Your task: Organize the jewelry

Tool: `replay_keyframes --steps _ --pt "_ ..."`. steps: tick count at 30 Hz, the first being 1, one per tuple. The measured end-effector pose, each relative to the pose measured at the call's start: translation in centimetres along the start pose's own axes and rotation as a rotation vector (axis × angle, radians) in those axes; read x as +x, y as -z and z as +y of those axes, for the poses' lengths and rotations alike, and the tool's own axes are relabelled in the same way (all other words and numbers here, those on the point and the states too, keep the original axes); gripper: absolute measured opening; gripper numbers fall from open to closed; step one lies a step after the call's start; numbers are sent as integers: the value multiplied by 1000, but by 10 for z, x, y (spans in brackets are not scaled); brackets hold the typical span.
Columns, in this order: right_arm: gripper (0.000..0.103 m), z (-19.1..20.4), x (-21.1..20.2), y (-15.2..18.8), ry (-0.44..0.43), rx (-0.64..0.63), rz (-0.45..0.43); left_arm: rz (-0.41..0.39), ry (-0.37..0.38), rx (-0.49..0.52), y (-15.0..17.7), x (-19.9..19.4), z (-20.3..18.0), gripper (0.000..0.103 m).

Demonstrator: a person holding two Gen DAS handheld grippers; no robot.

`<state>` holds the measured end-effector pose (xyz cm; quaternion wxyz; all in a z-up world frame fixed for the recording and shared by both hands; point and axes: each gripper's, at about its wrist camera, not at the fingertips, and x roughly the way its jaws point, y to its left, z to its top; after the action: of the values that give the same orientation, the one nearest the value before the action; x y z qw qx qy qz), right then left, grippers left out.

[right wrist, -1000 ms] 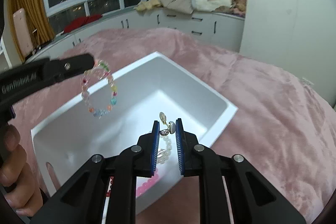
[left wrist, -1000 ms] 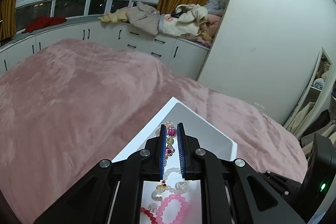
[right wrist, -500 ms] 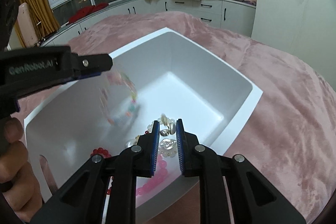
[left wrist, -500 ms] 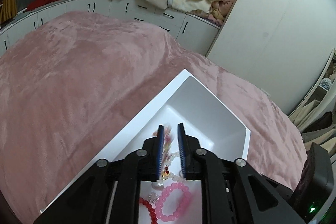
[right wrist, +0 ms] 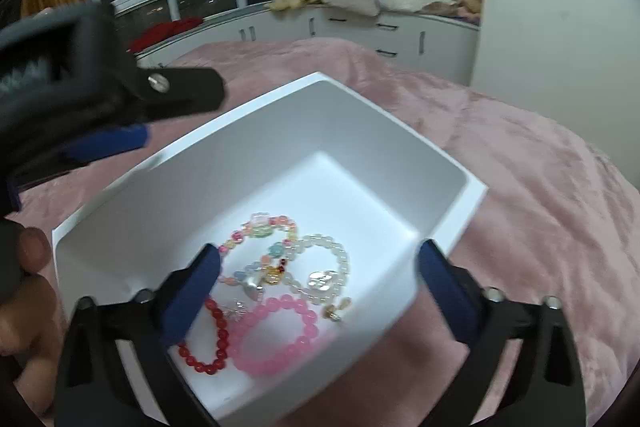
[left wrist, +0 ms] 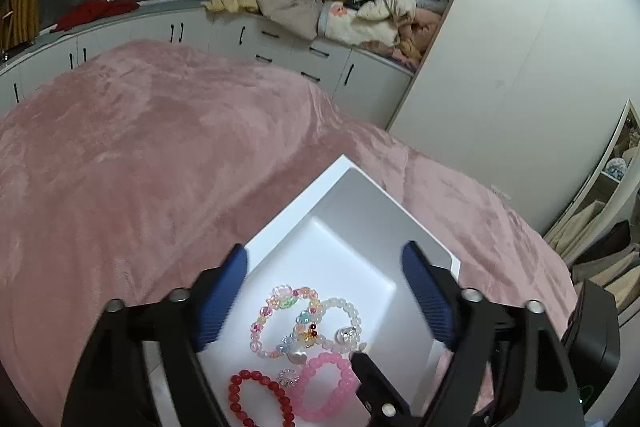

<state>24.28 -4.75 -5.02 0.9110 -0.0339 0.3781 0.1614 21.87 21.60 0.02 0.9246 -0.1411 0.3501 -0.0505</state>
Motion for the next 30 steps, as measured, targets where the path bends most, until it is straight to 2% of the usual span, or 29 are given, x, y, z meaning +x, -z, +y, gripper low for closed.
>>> replay_keyframes --steps 4,6,9,14,18,21,27,30 --pt "98 -8 -15 7 23 27 0 -34 5 -5 -2 -14 1 85" --pt "98 -10 -28 12 34 33 -1 -79 -17 2 -3 -27 -1 87" --pt "98 -11 -52 21 37 37 -4 -106 -33 18 -5 -41 -6 87" --pt "98 -7 -94 33 36 20 -24 -148 -102 57 -7 -82 -18 87" --pt "98 -7 -117 37 40 16 -39 -108 -96 103 7 -97 -32 87" --pt "98 -9 -136 43 41 13 -51 -93 -154 133 23 -105 -39 87" --pt "98 -14 -167 59 33 15 -65 -73 -192 173 46 -128 -43 87" --pt "98 -14 -177 66 12 20 -52 -56 -247 200 61 -139 -43 87"
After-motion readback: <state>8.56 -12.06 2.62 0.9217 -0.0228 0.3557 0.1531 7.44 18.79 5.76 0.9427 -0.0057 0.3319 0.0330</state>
